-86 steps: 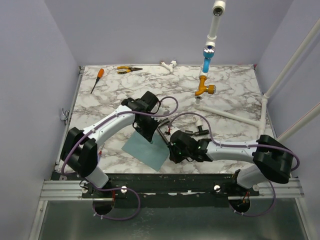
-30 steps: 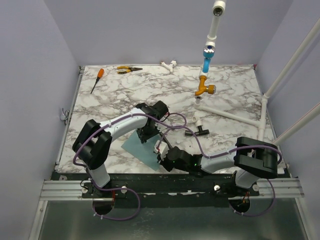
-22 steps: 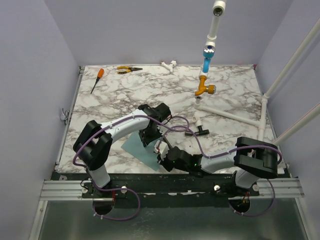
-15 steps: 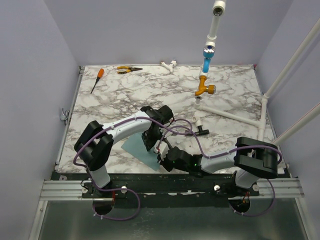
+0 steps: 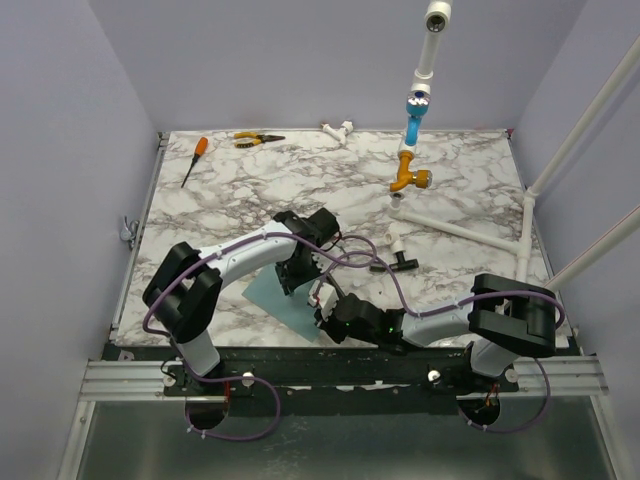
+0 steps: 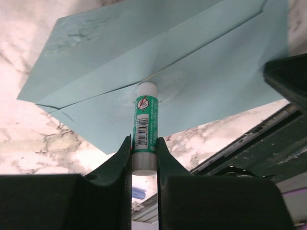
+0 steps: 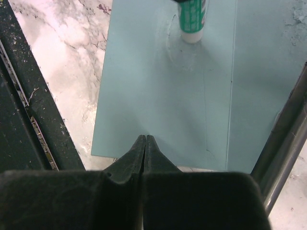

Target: Place the letter into the envelope and seal it

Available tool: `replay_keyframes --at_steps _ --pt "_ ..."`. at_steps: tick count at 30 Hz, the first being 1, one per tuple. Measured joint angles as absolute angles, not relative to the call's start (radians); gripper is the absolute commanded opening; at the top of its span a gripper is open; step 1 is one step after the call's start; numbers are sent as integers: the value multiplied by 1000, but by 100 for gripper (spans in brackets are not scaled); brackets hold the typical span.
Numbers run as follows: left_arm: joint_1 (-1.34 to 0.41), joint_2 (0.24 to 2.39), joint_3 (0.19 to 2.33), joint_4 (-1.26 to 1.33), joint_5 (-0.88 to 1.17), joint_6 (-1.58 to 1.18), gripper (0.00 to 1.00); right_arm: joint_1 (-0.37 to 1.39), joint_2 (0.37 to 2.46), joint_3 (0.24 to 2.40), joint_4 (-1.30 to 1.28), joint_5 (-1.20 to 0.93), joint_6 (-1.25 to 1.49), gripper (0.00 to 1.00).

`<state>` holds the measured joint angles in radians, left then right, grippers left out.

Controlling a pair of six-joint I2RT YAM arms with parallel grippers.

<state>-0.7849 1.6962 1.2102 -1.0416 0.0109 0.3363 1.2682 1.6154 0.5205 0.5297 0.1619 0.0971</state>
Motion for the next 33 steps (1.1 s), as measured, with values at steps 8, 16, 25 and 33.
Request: replay_keyframes --at_steps 8,16,25,33 --pt "-772 1691 1195 -1022 -72 367 0 1268 1612 521 524 167 104 1" --pt "-776 1684 1187 -1013 -80 375 0 1269 1610 521 520 169 105 1" --pt "-833 1686 1209 -1037 51 332 0 1269 1610 521 519 170 108 1" --pt "-835 1695 1211 -1042 96 320 0 1269 1610 521 519 176 108 1"
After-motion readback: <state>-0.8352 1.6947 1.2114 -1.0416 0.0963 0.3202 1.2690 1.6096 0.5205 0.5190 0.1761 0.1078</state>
